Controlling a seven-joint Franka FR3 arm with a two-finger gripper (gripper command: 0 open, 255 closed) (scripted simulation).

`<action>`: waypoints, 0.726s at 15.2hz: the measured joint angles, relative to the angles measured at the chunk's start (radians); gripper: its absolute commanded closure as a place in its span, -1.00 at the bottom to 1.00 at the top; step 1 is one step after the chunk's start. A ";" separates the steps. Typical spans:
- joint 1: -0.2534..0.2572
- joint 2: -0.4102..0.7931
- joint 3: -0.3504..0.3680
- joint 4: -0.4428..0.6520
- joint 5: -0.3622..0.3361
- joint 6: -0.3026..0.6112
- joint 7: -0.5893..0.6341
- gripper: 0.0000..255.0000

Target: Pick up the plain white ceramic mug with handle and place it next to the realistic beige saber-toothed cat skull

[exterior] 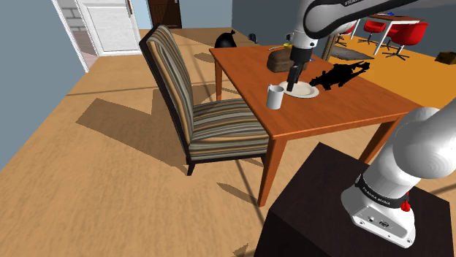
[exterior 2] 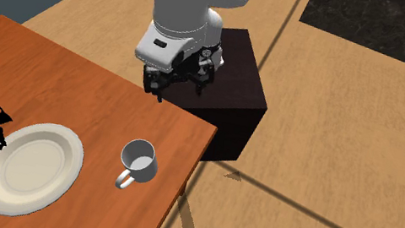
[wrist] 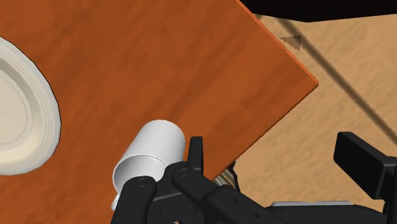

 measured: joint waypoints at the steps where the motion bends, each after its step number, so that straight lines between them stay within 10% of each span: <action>1: 0.000 0.029 -0.013 0.012 0.002 0.021 -0.025 -1.00; 11: 0.010 0.387 -0.092 0.190 0.110 0.230 -0.263 -1.00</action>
